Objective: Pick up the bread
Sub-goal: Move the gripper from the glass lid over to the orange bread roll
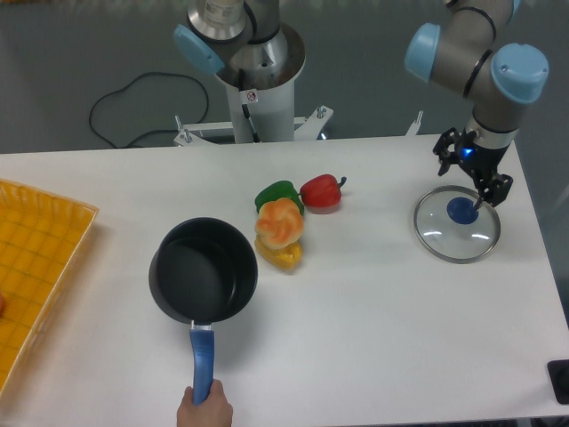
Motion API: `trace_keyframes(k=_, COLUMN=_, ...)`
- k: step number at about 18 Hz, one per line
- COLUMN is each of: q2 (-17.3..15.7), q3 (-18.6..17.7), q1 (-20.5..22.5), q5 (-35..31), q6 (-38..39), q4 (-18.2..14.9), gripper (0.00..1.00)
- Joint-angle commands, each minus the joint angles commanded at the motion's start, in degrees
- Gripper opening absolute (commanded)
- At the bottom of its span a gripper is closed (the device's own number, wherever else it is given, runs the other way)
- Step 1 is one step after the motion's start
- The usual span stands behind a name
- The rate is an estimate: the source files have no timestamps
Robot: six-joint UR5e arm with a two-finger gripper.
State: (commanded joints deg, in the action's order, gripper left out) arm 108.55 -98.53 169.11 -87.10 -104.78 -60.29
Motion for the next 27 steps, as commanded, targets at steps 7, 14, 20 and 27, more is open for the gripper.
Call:
trace_keyframes(k=7, q2=-2.2, q3=-0.4, q1=-4.7, q5=1.4, q6=8.2, q4=-1.8, gripper=1.00)
trace_keyframes(k=14, q2=-3.5, q3=-1.7, q1=-10.7, q5=1.5, q6=28.6, q4=-1.5, gripper=1.00)
trace_keyframes(k=20, q2=-8.3, q3=-9.5, q1=-12.9, q5=1.5, q6=35.2, q4=-1.1, gripper=1.00)
trace_keyframes(k=27, q2=-8.7, q3=-12.0, q1=-18.1, q5=0.8, q6=41.0, q4=-1.7, gripper=1.00)
